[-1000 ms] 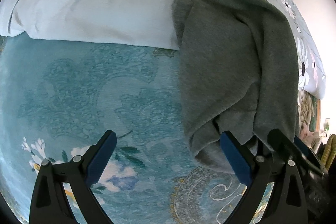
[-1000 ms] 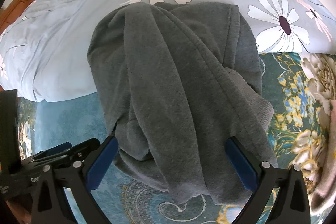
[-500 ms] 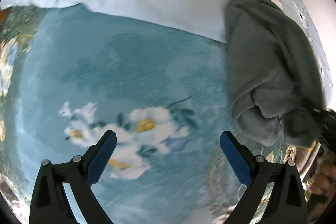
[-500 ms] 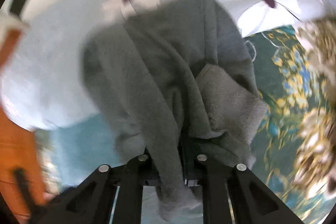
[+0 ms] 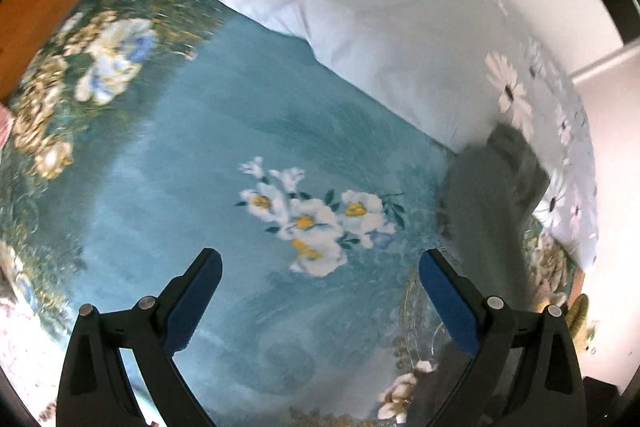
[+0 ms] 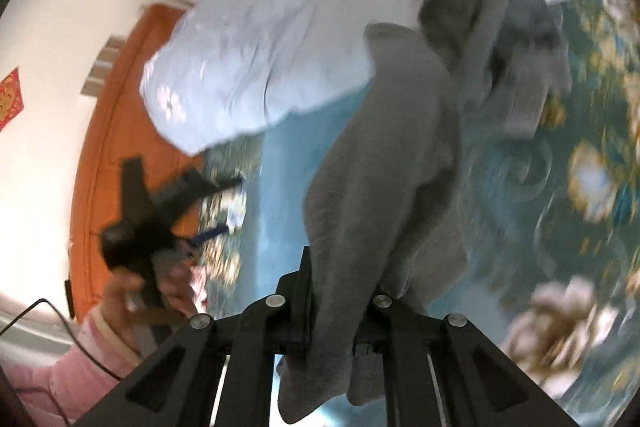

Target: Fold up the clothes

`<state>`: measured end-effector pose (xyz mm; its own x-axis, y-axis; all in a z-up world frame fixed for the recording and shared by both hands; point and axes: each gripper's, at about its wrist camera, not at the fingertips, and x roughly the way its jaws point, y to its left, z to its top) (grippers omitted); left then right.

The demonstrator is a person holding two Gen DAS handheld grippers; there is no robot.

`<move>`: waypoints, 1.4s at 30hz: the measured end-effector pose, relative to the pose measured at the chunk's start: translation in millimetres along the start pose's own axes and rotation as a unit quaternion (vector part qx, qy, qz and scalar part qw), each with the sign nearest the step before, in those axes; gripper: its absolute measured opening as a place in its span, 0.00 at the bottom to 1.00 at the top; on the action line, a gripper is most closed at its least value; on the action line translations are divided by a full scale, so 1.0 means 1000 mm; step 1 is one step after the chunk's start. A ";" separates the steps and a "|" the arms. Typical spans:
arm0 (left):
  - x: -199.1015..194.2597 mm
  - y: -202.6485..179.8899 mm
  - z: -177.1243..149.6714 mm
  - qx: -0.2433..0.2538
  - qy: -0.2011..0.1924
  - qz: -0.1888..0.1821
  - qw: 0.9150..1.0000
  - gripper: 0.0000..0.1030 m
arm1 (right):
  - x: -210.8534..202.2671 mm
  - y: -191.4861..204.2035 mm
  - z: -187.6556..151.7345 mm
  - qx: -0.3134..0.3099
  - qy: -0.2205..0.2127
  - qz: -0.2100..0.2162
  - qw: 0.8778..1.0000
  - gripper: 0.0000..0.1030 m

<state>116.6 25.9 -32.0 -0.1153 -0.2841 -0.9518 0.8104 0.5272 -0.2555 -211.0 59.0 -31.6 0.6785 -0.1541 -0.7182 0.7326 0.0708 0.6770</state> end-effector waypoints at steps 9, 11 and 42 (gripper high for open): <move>-0.091 0.110 -0.057 -0.039 -0.059 0.017 0.997 0.96 | 0.047 0.136 -0.033 -0.183 0.017 0.001 0.983 0.12; -0.100 0.146 -0.065 -0.062 -0.067 0.020 0.996 0.96 | 0.059 0.167 -0.043 -0.207 0.024 0.012 0.978 0.12; -0.060 0.218 0.001 -0.005 0.004 0.019 1.000 0.96 | 0.123 0.048 0.051 0.083 -0.088 -0.141 0.983 0.62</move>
<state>301.1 157.1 -30.0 -0.0896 -0.2571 -0.9622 0.8088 0.5451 -0.2209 -95.1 -7.1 -79.2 0.4193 -0.3130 -0.8522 0.8613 -0.1595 0.4824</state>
